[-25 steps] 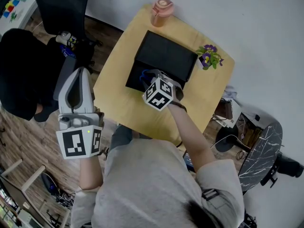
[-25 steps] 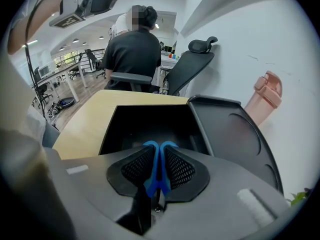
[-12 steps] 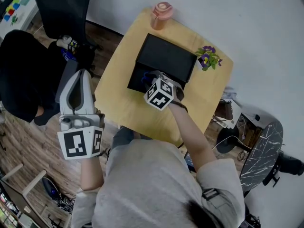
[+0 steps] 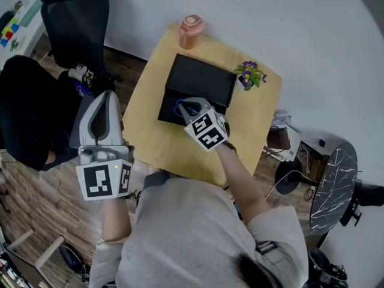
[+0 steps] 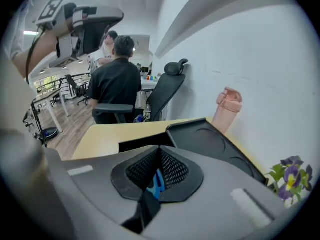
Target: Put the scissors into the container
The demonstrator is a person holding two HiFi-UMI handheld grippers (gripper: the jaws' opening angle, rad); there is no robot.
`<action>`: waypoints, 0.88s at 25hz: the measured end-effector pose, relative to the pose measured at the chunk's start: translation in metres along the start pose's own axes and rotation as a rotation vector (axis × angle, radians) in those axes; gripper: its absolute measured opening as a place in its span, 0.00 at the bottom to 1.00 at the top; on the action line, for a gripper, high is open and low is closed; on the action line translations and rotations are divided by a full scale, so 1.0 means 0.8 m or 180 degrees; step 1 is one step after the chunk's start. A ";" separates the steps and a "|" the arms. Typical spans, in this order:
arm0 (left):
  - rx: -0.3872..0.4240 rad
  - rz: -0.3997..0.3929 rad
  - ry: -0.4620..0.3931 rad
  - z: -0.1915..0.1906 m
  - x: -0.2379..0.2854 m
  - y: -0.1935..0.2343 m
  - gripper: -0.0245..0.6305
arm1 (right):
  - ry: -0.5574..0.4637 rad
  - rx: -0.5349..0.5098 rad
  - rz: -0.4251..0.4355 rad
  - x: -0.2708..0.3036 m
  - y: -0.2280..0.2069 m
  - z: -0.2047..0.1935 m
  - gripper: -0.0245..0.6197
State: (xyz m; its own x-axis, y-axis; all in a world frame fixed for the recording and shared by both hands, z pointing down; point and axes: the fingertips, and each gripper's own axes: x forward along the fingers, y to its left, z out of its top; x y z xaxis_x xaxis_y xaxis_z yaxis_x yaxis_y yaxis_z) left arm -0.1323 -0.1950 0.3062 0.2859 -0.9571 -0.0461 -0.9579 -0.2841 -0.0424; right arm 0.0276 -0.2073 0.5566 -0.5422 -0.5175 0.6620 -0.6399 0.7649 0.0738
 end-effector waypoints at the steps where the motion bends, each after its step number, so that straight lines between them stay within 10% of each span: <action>1: -0.0008 -0.0043 -0.0032 0.003 0.003 -0.003 0.13 | -0.0083 0.0057 -0.0071 -0.009 -0.004 0.006 0.04; 22: -0.0049 -0.0847 -0.0340 0.046 0.037 -0.072 0.13 | -0.1385 0.0733 -0.1439 -0.215 -0.048 0.099 0.05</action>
State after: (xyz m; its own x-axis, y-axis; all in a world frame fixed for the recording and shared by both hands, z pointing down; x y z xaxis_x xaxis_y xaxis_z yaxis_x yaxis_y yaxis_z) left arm -0.0675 -0.2051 0.2708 0.5279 -0.8376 -0.1404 -0.8488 -0.5262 -0.0522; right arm 0.1021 -0.1782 0.3806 -0.3326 -0.9125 0.2384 -0.9296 0.3598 0.0802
